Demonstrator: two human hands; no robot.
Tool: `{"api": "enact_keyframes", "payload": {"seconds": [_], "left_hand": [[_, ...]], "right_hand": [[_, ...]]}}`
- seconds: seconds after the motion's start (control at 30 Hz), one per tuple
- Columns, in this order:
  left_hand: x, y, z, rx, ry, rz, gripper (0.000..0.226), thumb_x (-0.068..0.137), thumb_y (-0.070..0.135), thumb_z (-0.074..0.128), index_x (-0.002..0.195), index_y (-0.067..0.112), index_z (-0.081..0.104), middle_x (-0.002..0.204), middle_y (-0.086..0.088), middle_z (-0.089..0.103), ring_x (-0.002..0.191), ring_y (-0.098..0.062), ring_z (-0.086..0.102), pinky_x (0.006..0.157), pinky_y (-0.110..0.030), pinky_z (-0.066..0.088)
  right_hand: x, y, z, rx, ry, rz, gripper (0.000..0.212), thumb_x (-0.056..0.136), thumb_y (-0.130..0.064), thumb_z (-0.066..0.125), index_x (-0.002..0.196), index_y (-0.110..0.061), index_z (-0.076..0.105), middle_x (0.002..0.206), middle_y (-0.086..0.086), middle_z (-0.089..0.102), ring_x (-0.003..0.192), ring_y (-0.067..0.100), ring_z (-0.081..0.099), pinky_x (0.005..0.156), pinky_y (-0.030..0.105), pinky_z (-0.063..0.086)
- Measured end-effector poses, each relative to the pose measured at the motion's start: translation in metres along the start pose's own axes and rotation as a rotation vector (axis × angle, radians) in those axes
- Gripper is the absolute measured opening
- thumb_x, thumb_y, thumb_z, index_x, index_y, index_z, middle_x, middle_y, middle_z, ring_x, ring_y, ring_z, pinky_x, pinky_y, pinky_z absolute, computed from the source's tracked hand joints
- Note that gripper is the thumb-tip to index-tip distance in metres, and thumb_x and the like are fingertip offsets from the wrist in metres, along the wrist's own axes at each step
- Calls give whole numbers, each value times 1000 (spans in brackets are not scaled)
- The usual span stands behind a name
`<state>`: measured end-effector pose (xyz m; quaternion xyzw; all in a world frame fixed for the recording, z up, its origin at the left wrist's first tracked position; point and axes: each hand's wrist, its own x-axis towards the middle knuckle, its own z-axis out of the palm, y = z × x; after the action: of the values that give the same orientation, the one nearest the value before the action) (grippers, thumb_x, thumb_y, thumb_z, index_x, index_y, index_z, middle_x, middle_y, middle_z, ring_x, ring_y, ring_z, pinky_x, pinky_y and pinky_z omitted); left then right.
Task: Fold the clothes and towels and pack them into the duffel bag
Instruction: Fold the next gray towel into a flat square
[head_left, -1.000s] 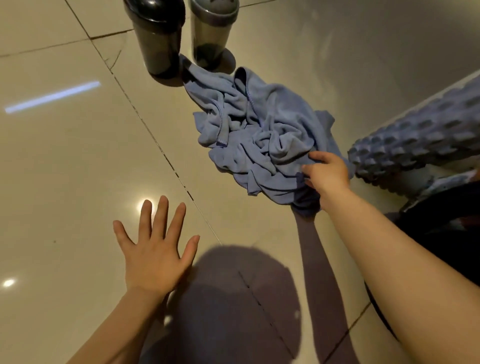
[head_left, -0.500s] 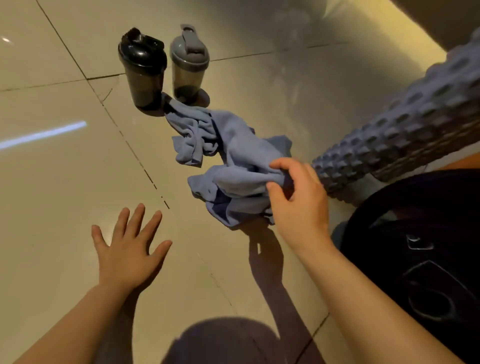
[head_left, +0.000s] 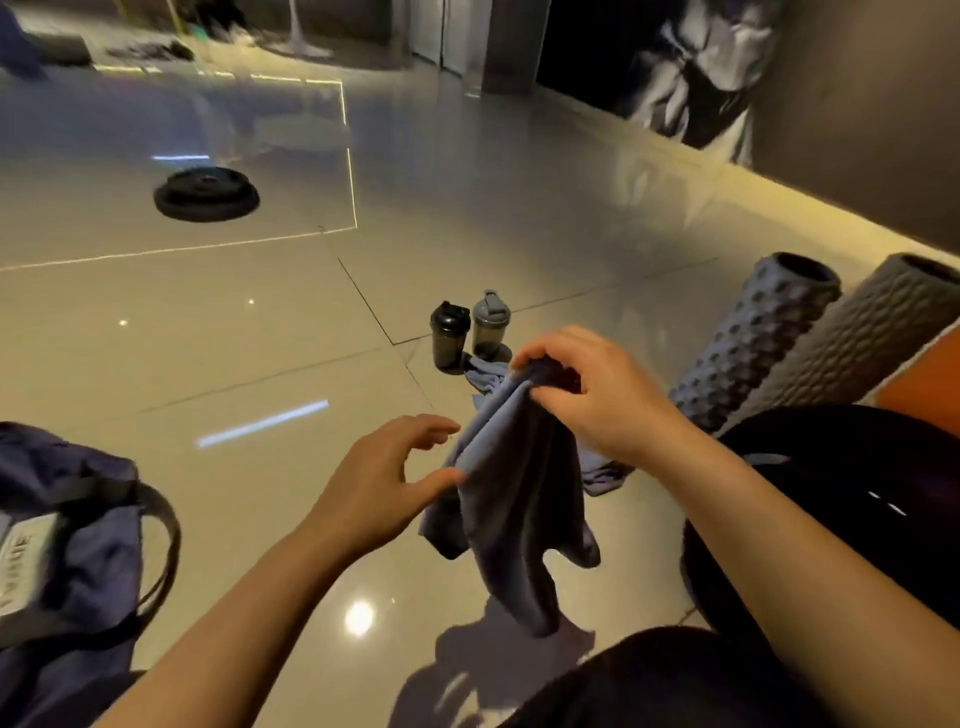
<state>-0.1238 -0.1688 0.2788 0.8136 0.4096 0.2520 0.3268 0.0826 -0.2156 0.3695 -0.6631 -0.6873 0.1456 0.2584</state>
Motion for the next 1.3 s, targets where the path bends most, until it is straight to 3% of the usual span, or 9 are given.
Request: {"api": "enact_keyframes", "payload": {"seconds": [0.1, 0.2, 0.33, 0.5, 0.73, 0.83, 1.0, 1.17, 1.3], "left_hand": [[-39, 26, -40, -176, -47, -46, 62, 62, 62, 76, 115, 48, 47, 117, 19, 59, 105, 2, 59, 92, -27, 51], [-75, 39, -59, -233, -87, -90, 72, 68, 34, 86, 113, 54, 33, 114, 17, 54, 96, -2, 63, 81, -27, 57], [-111, 45, -66, -18, -9, -81, 49, 77, 20, 72, 104, 45, 41, 93, 13, 62, 82, -8, 62, 70, -24, 52], [-142, 47, -77, -24, 118, -201, 29, 83, 28, 70, 106, 34, 53, 97, 10, 65, 91, -11, 61, 71, -24, 47], [-184, 60, -94, 83, 97, -256, 41, 86, 23, 70, 106, 48, 44, 92, 14, 63, 86, 2, 59, 66, -9, 42], [-206, 60, -97, 54, 130, -313, 57, 84, 11, 71, 120, 43, 42, 95, 6, 67, 90, -9, 64, 72, -13, 46], [-227, 68, -89, 31, 195, -274, 55, 86, 18, 70, 124, 45, 41, 91, 17, 61, 88, 4, 59, 71, -13, 45], [-242, 69, -92, -64, 260, -292, 50, 84, 18, 72, 121, 41, 47, 94, 12, 64, 87, 0, 61, 68, -12, 45], [-258, 73, -102, -310, 87, -395, 48, 78, 12, 76, 113, 37, 56, 106, 2, 67, 95, -13, 66, 73, -24, 55]], "right_hand": [[-21, -55, -28, -4, 18, -118, 33, 87, -10, 62, 100, -40, 58, 96, -20, 52, 88, 2, 51, 73, 11, 38], [-44, -94, -39, 121, 102, -187, 30, 88, -8, 63, 101, -35, 59, 92, -22, 54, 83, -2, 53, 71, 10, 42], [-66, -116, -31, 399, 220, -154, 24, 90, -10, 63, 106, -26, 63, 91, -11, 57, 77, 3, 53, 61, 12, 46], [-96, -100, -4, 304, 279, -113, 22, 90, -9, 61, 104, -25, 63, 99, -6, 60, 89, 9, 56, 72, 12, 45], [-108, -80, 13, 110, 73, 28, 21, 93, -15, 59, 111, -25, 63, 119, 5, 57, 104, 19, 53, 91, 35, 49], [-115, -83, 16, 71, 17, 8, 21, 92, -15, 60, 110, -26, 65, 119, 6, 59, 108, 23, 55, 86, 32, 48], [-129, -97, 25, 17, -66, -6, 26, 90, -10, 57, 107, -27, 67, 119, 2, 62, 108, 23, 55, 90, 39, 50], [-139, -108, 47, -104, -212, -71, 30, 88, -8, 54, 112, -23, 65, 120, 4, 60, 108, 24, 55, 80, 29, 42], [-137, -117, 58, -165, -249, -92, 32, 86, -9, 57, 115, -22, 64, 120, 5, 57, 109, 25, 54, 79, 28, 40]]}}
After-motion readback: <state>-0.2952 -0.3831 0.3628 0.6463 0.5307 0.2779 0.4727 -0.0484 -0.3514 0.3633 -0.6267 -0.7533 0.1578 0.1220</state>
